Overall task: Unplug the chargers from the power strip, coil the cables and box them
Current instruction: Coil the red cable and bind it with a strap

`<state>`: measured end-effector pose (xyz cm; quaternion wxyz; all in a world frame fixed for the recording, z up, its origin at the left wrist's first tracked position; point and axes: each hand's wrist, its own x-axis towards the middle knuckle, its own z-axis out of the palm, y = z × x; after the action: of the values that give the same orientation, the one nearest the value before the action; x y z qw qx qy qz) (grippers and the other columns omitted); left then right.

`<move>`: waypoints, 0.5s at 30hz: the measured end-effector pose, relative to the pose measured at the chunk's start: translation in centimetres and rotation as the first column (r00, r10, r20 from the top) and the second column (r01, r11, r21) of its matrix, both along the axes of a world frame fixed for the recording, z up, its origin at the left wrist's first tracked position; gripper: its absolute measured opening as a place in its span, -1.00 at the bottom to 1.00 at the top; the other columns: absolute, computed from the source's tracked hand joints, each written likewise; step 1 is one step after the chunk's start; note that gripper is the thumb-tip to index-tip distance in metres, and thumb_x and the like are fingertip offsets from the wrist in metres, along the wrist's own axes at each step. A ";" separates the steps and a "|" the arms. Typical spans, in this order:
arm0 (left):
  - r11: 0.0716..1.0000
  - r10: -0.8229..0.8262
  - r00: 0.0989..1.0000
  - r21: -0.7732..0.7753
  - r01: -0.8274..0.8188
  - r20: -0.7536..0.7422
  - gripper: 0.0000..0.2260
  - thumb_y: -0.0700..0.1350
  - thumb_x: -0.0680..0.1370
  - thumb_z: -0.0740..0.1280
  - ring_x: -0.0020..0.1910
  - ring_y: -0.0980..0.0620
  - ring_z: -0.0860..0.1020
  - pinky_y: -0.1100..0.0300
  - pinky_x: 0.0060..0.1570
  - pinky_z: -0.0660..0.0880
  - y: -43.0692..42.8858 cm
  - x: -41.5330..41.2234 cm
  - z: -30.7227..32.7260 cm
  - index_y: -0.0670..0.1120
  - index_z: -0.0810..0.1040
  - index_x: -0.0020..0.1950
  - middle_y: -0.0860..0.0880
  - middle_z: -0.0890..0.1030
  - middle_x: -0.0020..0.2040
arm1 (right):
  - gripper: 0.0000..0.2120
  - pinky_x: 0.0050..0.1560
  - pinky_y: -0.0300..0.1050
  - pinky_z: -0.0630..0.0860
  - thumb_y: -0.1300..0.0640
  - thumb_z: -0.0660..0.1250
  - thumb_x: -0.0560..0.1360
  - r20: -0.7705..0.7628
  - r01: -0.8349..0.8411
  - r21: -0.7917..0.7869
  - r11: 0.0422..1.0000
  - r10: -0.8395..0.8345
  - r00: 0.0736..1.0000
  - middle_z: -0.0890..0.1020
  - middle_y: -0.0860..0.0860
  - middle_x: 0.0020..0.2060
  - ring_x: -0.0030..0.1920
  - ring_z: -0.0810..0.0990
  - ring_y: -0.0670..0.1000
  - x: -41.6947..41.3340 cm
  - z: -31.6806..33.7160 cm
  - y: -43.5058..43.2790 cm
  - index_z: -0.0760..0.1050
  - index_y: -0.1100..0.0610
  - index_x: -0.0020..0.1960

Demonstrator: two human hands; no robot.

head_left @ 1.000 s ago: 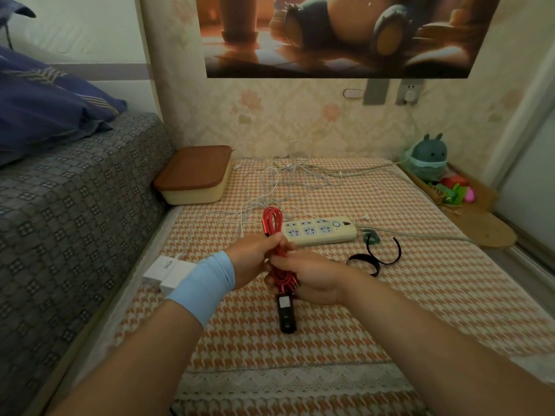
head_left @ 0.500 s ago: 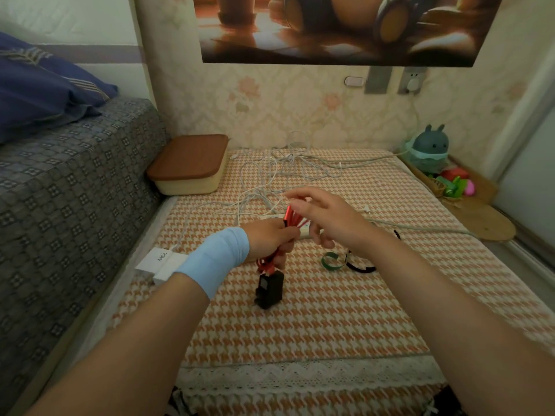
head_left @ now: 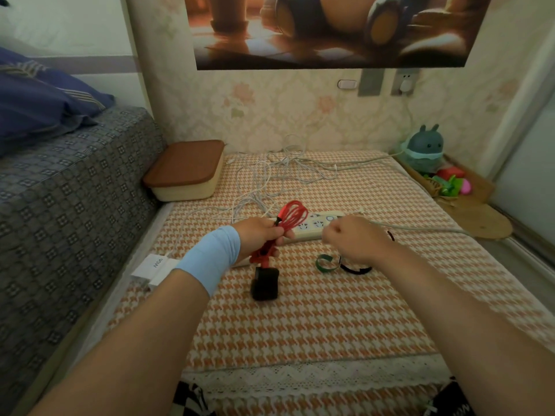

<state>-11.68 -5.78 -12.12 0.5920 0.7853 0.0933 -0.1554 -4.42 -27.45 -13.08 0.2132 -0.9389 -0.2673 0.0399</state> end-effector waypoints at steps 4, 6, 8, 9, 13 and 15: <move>0.987 0.157 0.988 -0.033 -0.157 -0.012 -0.71 -0.12 0.70 0.05 -0.41 0.05 0.43 0.20 -0.34 0.37 0.7 0.2 -0.9 -0.15 0.56 0.06 0.00 0.43 -0.34 | -0.46 -0.30 -0.08 0.34 -0.35 0.28 0.48 0.126 -0.087 -0.411 0.908 0.151 0.981 0.44 -0.04 -0.48 -0.25 0.47 0.01 -0.9 -1.5 0.9 0.44 0.05 -0.45; 0.953 0.234 0.967 -0.173 -0.249 -0.105 -0.66 -0.09 0.71 0.03 -0.48 0.08 0.30 0.21 -0.33 0.35 0.6 0.2 -1.0 -0.18 0.56 0.02 0.00 0.35 -0.39 | -0.52 -0.15 -0.05 0.32 -0.32 0.30 0.51 0.193 -0.094 -0.545 0.833 0.233 0.953 0.47 -0.02 -0.36 -0.11 0.41 0.04 -1.0 -1.6 1.7 0.50 0.04 -0.37; 0.913 0.257 0.951 -0.280 -0.297 -0.169 -0.62 -0.05 0.70 0.02 -0.50 0.09 0.24 0.25 -0.39 0.32 0.6 0.2 -1.0 -0.21 0.57 0.06 0.01 0.33 -0.41 | -0.65 -0.03 -0.03 0.29 -0.19 0.35 0.54 0.165 -0.121 -0.573 0.810 0.259 0.952 0.49 -0.03 -0.29 -0.07 0.37 0.07 -1.0 -2.0 2.3 0.56 0.04 -0.27; 0.894 0.259 0.948 -0.327 -0.307 -0.183 -0.61 -0.03 0.69 0.02 -0.49 0.08 0.24 0.26 -0.43 0.31 0.6 0.2 -1.0 -0.22 0.56 0.10 0.00 0.34 -0.41 | -0.73 0.00 -0.02 0.30 -0.11 0.37 0.55 0.132 -0.147 -0.557 0.818 0.262 0.956 0.55 -0.03 -0.26 -0.06 0.40 0.07 -1.0 -2.1 2.5 0.61 0.04 -0.21; 0.833 0.265 0.954 -0.465 -0.300 -0.141 -0.69 -0.12 0.67 0.02 -0.42 0.06 0.32 0.24 -0.35 0.28 0.9 -0.3 -1.8 -0.21 0.51 0.16 -0.02 0.41 -0.34 | -0.87 -0.04 -0.05 0.55 0.04 0.38 0.57 0.026 -0.204 -0.165 0.965 0.211 0.977 0.68 0.00 -0.15 -0.12 0.61 0.07 -1.1 -1.5 2.7 0.65 0.06 -0.08; 0.814 0.308 0.947 -0.490 -0.311 -0.091 -0.75 -0.17 0.67 0.04 -0.42 0.06 0.36 0.23 -0.31 0.33 1.2 -0.6 -2.4 -0.20 0.48 0.13 -0.02 0.44 -0.32 | -0.88 -0.10 -0.03 0.55 0.08 0.40 0.57 -0.022 -0.158 0.132 0.979 0.162 0.987 0.66 0.00 -0.19 -0.16 0.63 0.06 -1.3 -0.6 2.7 0.61 0.06 -0.13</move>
<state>-12.27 -4.63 -14.49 0.7913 0.5795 0.1784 -0.0786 -5.73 -24.71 -13.68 0.2740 -0.8978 -0.3404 0.0546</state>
